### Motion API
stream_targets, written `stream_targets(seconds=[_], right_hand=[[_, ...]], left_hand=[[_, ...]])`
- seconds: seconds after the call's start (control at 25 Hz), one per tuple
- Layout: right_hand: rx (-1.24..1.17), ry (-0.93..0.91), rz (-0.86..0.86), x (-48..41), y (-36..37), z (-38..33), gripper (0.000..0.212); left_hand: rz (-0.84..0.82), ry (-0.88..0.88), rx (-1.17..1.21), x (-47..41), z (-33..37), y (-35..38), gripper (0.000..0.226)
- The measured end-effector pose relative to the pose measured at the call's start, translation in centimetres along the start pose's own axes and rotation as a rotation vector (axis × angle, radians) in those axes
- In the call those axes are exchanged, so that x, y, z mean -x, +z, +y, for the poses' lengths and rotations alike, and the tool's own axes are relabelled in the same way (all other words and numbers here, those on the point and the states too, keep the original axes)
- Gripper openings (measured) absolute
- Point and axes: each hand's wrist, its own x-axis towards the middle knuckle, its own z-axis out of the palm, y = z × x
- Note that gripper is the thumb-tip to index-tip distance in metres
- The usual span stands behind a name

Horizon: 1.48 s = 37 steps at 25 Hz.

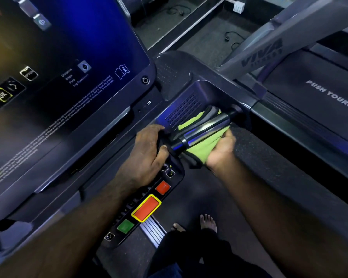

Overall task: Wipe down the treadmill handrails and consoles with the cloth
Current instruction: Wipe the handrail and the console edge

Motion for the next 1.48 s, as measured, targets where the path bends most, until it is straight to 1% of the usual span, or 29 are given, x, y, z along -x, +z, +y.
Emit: stream_targets(seconds=[0.08, 0.2, 0.28, 0.36, 0.4, 0.48, 0.52, 0.6, 0.68, 0.72, 0.76, 0.8, 0.84, 0.88, 0.92, 0.96, 1.0, 1.04, 1.08, 1.12, 1.16, 1.2, 1.24, 1.28, 1.36, 1.4, 1.48], right_hand=[[-0.053, -0.062, 0.05, -0.1, 0.5, -0.2, 0.059], [0.045, -0.061, 0.023, 1.0, 0.8, 3.3, 0.064], [0.095, -0.049, 0.068, 0.7, 0.8, 1.7, 0.063], [0.088, -0.112, 0.129, -0.2, 0.5, 0.0, 0.061], [0.097, -0.136, 0.106, -0.3, 0.5, -0.1, 0.065], [0.18, -0.086, 0.107, 0.0, -0.1, 1.4, 0.072], [0.216, -0.071, 0.124, -0.2, -0.3, 1.7, 0.068], [0.201, -0.127, 0.192, -0.8, -0.8, 0.8, 0.059], [0.209, -0.137, 0.148, 0.3, -0.2, 0.7, 0.064], [0.276, -0.15, 0.141, 1.7, -0.1, 2.0, 0.067], [0.43, -0.218, 0.192, 2.9, -0.9, 3.9, 0.066], [0.623, -0.381, 0.234, 4.4, -1.6, 5.9, 0.062], [0.891, -0.616, 0.266, 5.9, -2.0, 7.5, 0.061], [1.188, -0.839, 0.229, 6.7, -2.6, 8.1, 0.063], [1.472, -1.031, 0.156, 6.8, -2.6, 7.6, 0.062], [1.716, -1.163, 0.054, 6.2, -2.0, 6.6, 0.06], [1.936, -1.235, 0.015, 5.3, -1.1, 5.0, 0.055], [2.104, -1.256, 0.038, 3.7, -0.2, 3.1, 0.05], [2.219, -1.254, 0.081, 2.1, 0.8, 0.8, 0.046], [2.298, -1.267, 0.107, 0.9, 1.7, -1.8, 0.044], [2.34, -1.291, 0.094, 0.1, 2.1, -3.8, 0.043], [2.337, -1.324, 0.058, -0.2, 1.8, -4.8, 0.042], [2.279, -1.349, 0.032, 0.1, 1.0, -4.7, 0.042], [2.181, -1.337, 0.063, 0.9, -0.4, -3.7, 0.043], [2.037, -1.211, 0.151, 3.5, -4.0, -1.6, 0.056], [2.039, -1.153, 0.147, 4.6, -5.5, -1.8, 0.064], [2.14, -1.147, 0.036, 4.5, -5.6, -4.2, 0.07]], left_hand=[[-0.007, -0.003, -0.02, -0.1, -0.3, 0.0, 0.047], [-0.007, 0.017, -0.057, -0.2, -1.0, 0.3, 0.049], [-0.014, 0.037, -0.122, -0.5, -1.4, 0.7, 0.048], [-0.043, 0.068, -0.177, -0.8, -2.0, 0.9, 0.051], [-0.042, 0.088, -0.191, -1.0, -2.1, 1.0, 0.051], [-0.022, 0.103, -0.198, -1.0, -2.3, 1.3, 0.047], [-0.018, 0.106, -0.198, -1.2, -2.6, 1.4, 0.047], [-0.027, 0.097, -0.208, -1.4, -3.0, 1.7, 0.051], [-0.026, 0.081, -0.22, -1.4, -3.2, 1.7, 0.054], [-0.029, 0.075, -0.209, -1.3, -3.0, 1.7, 0.053], [-0.028, 0.072, -0.194, -1.3, -2.7, 1.7, 0.053], [-0.029, 0.064, -0.183, -1.3, -2.5, 1.6, 0.052], [-0.027, 0.056, -0.177, -1.3, -2.4, 1.5, 0.052], [-0.023, 0.061, -0.184, -1.3, -2.5, 1.5, 0.051], [-0.026, 0.076, -0.195, -1.2, -2.6, 1.5, 0.052], [-0.04, 0.088, -0.211, -1.2, -2.7, 1.5, 0.054], [-0.058, 0.095, -0.237, -1.2, -2.6, 1.4, 0.057], [-0.078, 0.101, -0.265, -1.2, -2.5, 1.5, 0.061], [-0.095, 0.121, -0.298, -1.4, -2.5, 1.6, 0.062], [-0.107, 0.157, -0.33, -1.2, -2.5, 1.6, 0.061], [-0.113, 0.201, -0.371, -0.8, -2.5, 1.5, 0.059], [-0.12, 0.239, -0.42, -0.6, -2.3, 1.3, 0.058], [-0.128, 0.262, -0.472, -0.6, -2.0, 1.2, 0.06], [-0.135, 0.259, -0.522, -0.6, -1.5, 1.1, 0.063], [-0.143, 0.217, -0.58, -0.9, -0.5, 1.2, 0.069], [-0.134, 0.185, -0.573, -1.2, -0.1, 1.5, 0.067], [-0.142, 0.132, -0.536, -1.8, 0.3, 1.6, 0.059]])
